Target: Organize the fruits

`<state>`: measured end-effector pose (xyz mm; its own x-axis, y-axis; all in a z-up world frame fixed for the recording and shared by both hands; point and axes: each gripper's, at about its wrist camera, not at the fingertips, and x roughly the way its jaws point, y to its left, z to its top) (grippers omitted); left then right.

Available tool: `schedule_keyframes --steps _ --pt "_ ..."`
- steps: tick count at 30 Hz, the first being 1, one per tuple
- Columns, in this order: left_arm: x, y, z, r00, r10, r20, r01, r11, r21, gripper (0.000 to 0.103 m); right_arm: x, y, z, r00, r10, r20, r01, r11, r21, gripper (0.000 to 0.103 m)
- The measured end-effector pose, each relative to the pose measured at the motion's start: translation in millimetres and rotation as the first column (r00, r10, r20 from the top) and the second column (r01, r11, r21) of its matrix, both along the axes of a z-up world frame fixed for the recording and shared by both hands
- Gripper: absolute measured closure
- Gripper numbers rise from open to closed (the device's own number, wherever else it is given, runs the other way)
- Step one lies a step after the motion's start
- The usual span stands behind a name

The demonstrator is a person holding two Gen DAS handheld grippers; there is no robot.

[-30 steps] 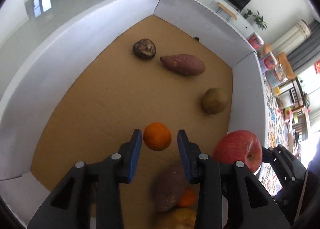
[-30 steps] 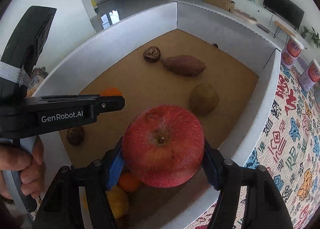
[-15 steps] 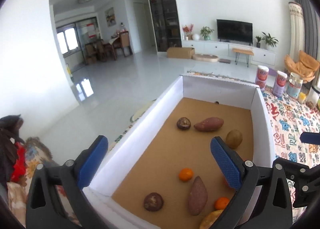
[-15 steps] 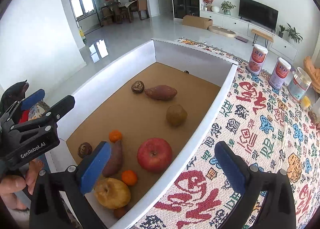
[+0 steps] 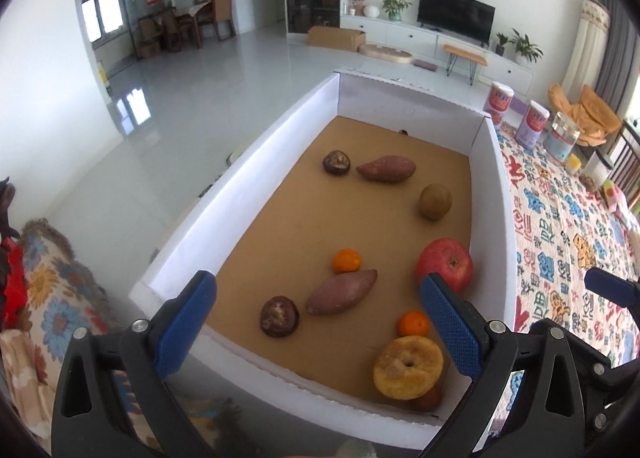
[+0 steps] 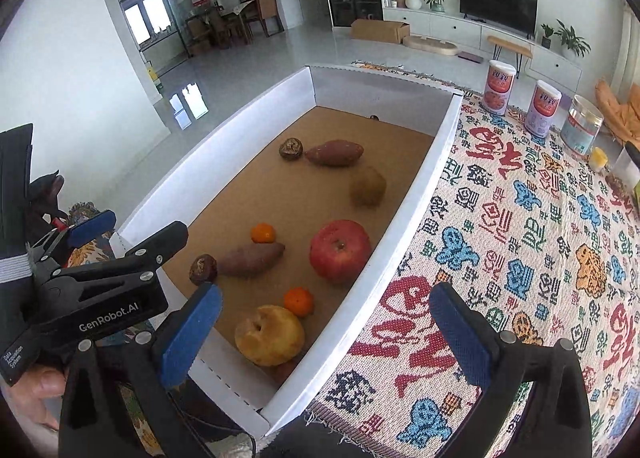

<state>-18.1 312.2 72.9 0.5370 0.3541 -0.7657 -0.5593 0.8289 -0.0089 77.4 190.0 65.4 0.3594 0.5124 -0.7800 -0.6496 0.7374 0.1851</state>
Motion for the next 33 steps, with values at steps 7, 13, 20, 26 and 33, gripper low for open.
schedule_keyframes --steps 7,13,20,26,33 --pt "-3 -2 0 1.0 -0.019 -0.021 0.018 0.999 -0.028 0.001 -8 7 9 0.999 -0.004 -0.041 0.004 1.0 0.008 0.0" --pt "-9 7 -7 1.0 -0.002 -0.029 0.001 0.999 -0.038 0.001 -5 14 3 0.999 -0.016 -0.036 0.015 1.0 -0.019 0.0" --pt "-10 11 -9 1.0 0.003 -0.031 -0.004 0.999 -0.044 0.001 -2 16 -3 0.999 -0.026 -0.043 0.024 0.998 -0.052 0.0" --pt "-10 13 -11 1.0 0.001 -0.028 -0.002 0.999 -0.052 0.001 -8 21 2 1.0 -0.01 -0.021 0.009 0.998 -0.065 0.0" --pt "-17 19 -11 1.0 0.016 -0.012 -0.017 0.996 -0.084 0.001 -13 24 6 1.0 -0.002 -0.009 0.002 0.998 -0.069 0.0"
